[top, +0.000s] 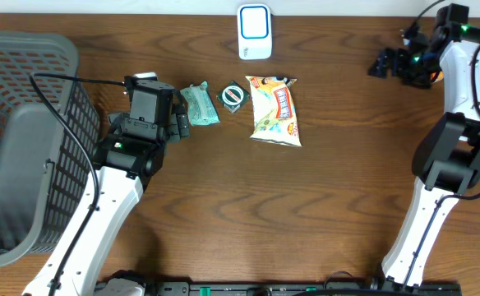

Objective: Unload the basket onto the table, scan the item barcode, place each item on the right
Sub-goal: 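Carry the Kleenex pack right and drop it beside the green pack, then reach the right gripper to the white-and-orange wipes bag and grasp it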

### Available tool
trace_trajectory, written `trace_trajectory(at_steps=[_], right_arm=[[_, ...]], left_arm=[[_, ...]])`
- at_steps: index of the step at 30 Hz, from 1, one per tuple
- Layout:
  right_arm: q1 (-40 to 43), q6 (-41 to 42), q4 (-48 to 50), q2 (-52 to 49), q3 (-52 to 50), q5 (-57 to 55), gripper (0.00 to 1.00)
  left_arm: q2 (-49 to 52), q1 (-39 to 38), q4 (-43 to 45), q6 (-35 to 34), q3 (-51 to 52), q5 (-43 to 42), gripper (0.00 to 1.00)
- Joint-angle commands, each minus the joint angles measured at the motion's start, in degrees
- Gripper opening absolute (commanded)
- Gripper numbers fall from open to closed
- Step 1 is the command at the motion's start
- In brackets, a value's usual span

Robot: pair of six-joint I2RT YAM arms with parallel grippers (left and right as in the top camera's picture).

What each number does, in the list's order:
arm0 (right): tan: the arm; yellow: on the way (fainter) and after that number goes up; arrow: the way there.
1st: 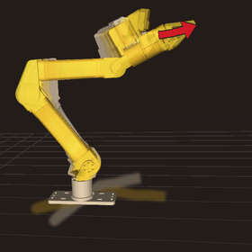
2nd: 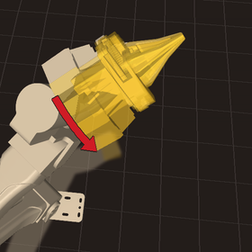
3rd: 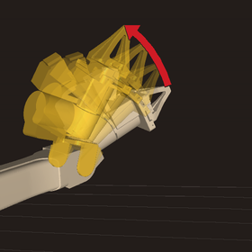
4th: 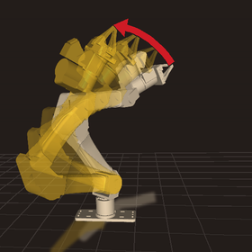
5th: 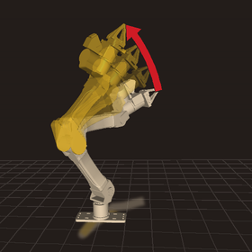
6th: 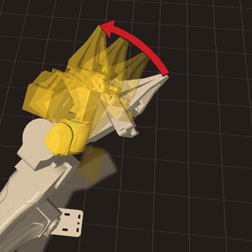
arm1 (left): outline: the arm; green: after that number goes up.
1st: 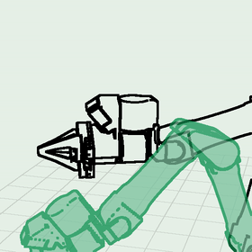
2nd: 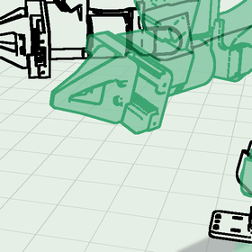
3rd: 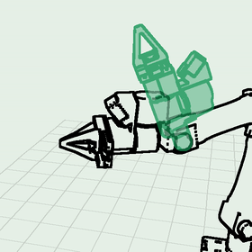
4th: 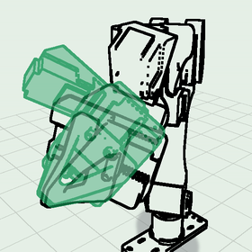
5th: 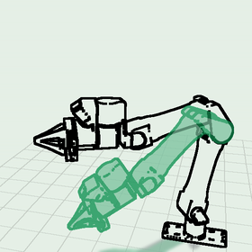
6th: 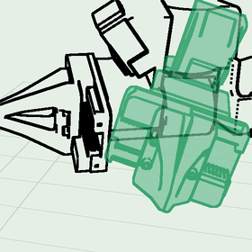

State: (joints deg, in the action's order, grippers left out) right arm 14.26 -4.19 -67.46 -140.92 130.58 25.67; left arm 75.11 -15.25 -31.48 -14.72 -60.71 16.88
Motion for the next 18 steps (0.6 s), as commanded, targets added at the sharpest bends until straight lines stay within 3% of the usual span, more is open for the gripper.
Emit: trace_trajectory(at_steps=[1,8,13,14,16,18], right_arm=[[-2.67,0.66,-2.64,2.47,0.85,14.69,0.99],[-11.39,-7.76,-11.72,2.27,-0.74,14.97,0.99],[-18.23,-8.74,-11.26,2.27,-3.61,12.46,0.99],[-19.54,-8.72,-10.78,2.27,-3.96,11.15,0.94],[-21.88,-8.72,-10.25,2.27,-4.0,7.19,0.73],[-23.63,-6.73,-10.03,2.56,-3.67,2.58,0.69]], left_arm=[[-0.37,0.17,-0.02,0.74,-0.2,0.98,0.97],[-0.39,0.17,-0.02,0.74,-0.2,0.98,0.98],[-0.39,0.17,-0.02,0.74,-0.2,0.98,0.98],[-0.39,0.17,-0.02,0.74,-0.2,0.98,0.98],[-0.39,0.17,-0.02,0.74,-0.2,0.98,0.98],[-0.39,0.17,-0.02,0.74,-0.2,0.98,0.97]])
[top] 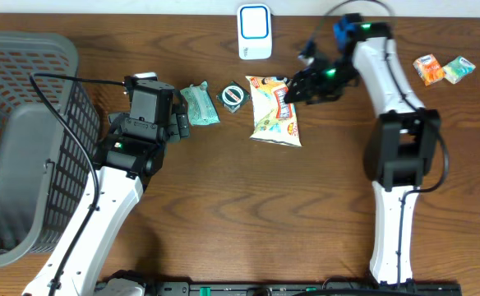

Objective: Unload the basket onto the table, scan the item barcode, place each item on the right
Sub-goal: 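Reach the right gripper to the white-and-orange wipes bag and grasp it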

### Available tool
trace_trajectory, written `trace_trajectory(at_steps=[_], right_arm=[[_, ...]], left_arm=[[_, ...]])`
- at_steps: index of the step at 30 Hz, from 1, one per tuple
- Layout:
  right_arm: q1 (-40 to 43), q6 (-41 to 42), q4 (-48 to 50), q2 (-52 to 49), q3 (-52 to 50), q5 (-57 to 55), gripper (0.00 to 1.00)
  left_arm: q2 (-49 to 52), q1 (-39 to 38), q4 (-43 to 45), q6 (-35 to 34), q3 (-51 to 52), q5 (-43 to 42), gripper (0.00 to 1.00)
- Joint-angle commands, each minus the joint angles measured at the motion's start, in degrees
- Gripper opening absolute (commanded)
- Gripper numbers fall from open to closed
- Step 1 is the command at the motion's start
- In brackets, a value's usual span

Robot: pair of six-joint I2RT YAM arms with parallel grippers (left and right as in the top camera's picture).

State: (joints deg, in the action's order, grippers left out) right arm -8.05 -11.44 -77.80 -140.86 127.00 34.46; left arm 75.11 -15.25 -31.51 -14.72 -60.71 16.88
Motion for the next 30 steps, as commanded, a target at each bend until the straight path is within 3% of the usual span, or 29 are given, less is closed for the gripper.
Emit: trace_trajectory(at_steps=[1,10,12,16,23,30], right_arm=[[-1.95,2.16,0.24,2.6,0.31,-8.57,0.7],[-5.46,10.36,-1.38,9.33,1.57,-22.62,0.72],[-6.29,10.38,-1.81,11.28,1.57,-22.93,0.65],[-9.03,10.58,-1.77,13.16,1.57,-20.61,0.32],[-14.34,10.69,1.18,11.04,0.63,-22.69,0.02],[-17.2,18.53,2.73,5.79,0.61,-34.18,0.01]], left_arm=[[-0.39,0.17,0.0,0.74,-0.2,0.98,0.98],[-0.39,0.17,0.0,0.74,-0.2,0.98,0.98],[-0.39,0.17,0.0,0.74,-0.2,0.98,0.98],[-0.39,0.17,0.0,0.74,-0.2,0.98,0.98],[-0.37,0.17,0.0,0.74,-0.2,0.98,0.98],[-0.37,0.17,0.0,0.74,-0.2,0.98,0.98]])
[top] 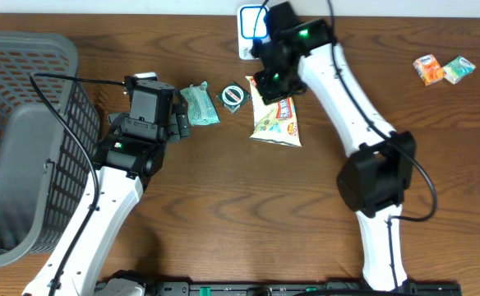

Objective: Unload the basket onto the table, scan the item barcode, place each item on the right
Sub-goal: 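Reach the right gripper to the white-and-orange wipes bag and grasp it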

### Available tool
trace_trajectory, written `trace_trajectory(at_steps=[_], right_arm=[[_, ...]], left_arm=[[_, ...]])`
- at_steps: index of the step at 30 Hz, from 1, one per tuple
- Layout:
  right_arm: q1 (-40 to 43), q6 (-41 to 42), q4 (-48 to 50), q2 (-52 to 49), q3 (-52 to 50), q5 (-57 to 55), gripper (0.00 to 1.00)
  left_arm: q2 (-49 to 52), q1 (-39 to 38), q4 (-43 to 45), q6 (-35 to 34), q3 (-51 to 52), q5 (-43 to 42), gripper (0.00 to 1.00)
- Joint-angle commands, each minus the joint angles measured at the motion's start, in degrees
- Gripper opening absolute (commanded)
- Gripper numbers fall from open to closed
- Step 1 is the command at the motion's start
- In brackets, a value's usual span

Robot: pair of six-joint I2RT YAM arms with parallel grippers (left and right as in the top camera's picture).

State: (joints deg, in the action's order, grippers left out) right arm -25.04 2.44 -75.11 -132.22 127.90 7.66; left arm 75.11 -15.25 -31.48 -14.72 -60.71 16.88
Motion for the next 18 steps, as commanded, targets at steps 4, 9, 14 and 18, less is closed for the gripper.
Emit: trace_trajectory(at_steps=[4,9,14,18], right_arm=[[-0.22,7.91,-1.68,-5.29,-0.31,-14.97,0.04],[0.31,8.2,-2.8,-6.82,-0.31,-16.61,0.15],[0.92,8.24,-4.68,-6.84,-0.33,-17.22,0.01],[1.4,8.28,-6.16,-6.82,-0.33,-18.03,0.01]], left_arm=[[-0.39,0.17,-0.02,0.74,-0.2,0.98,0.98],[-0.39,0.17,-0.02,0.74,-0.2,0.98,0.98],[-0.39,0.17,-0.02,0.74,-0.2,0.98,0.98],[-0.37,0.17,-0.02,0.74,-0.2,0.98,0.98]])
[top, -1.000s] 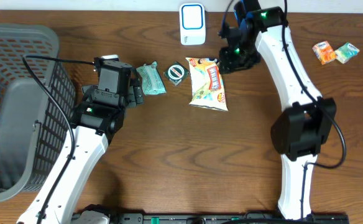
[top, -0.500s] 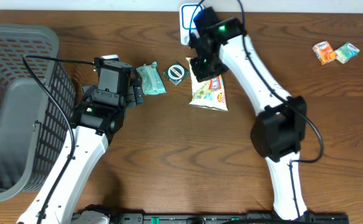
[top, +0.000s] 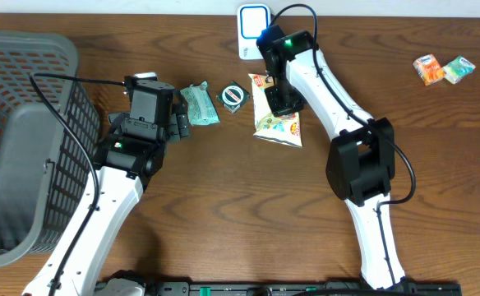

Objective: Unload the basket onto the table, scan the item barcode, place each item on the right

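A yellow-and-red snack bag [top: 276,125] lies flat on the wooden table, just below the white barcode scanner [top: 254,31] at the back edge. My right gripper [top: 283,99] is down over the upper half of the bag. The wrist hides its fingers, so its state and any hold on the bag cannot be told. My left gripper [top: 181,122] rests near the table's left, its fingers apart and empty, right beside a green packet [top: 200,104].
A round green-rimmed item [top: 233,96] lies between the green packet and the bag. A large grey mesh basket [top: 18,123] fills the left side. An orange packet [top: 427,68] and a green packet [top: 459,68] sit at the far right.
My right gripper has moved from the bag's top edge near the scanner down onto the bag's upper half. The bag and the left arm are where they were.
My right gripper was first at the far right of the table, where the two small packets later showed. It then stood at the snack bag's right edge, then over the bag's top by the scanner, and now sits on the bag. The left arm stayed still.
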### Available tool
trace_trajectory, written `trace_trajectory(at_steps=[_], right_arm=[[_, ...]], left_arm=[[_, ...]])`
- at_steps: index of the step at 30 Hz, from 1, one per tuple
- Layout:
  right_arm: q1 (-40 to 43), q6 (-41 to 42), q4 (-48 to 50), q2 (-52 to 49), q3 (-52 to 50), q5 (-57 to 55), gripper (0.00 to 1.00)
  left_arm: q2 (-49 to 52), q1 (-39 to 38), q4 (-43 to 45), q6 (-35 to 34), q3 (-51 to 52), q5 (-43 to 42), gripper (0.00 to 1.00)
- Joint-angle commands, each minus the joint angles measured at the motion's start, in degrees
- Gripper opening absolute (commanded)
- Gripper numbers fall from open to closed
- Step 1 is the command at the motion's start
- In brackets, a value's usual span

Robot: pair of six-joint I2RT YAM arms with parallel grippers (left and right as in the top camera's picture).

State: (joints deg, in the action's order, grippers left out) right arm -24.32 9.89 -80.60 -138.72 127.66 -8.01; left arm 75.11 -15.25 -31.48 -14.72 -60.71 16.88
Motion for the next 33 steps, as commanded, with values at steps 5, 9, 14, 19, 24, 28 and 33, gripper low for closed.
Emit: trace_trajectory(at_steps=[5,9,14,19,24,28,33], right_arm=[[1.25,0.79,-2.23,-0.33,-0.09,-4.17,0.01],[1.42,0.81,-4.09,-0.33,-0.07,-8.2,0.01],[1.16,0.79,-4.48,-0.13,0.07,-6.43,0.01],[0.24,0.79,-4.48,1.36,1.18,-5.31,0.01],[-0.7,0.76,-3.69,3.02,2.64,-0.09,0.12],[-1.88,0.76,-0.44,3.04,2.67,4.57,0.41],[-3.98,0.79,1.36,2.99,2.62,2.89,0.49]], left_arm=[[-0.39,0.17,-0.02,0.74,-0.2,0.98,0.98],[-0.39,0.17,-0.02,0.74,-0.2,0.98,0.98],[-0.39,0.17,-0.02,0.74,-0.2,0.98,0.97],[-0.39,0.17,-0.02,0.74,-0.2,0.98,0.98],[-0.39,0.17,-0.02,0.74,-0.2,0.98,0.98],[-0.39,0.17,-0.02,0.74,-0.2,0.98,0.98],[-0.39,0.17,-0.02,0.74,-0.2,0.98,0.98]])
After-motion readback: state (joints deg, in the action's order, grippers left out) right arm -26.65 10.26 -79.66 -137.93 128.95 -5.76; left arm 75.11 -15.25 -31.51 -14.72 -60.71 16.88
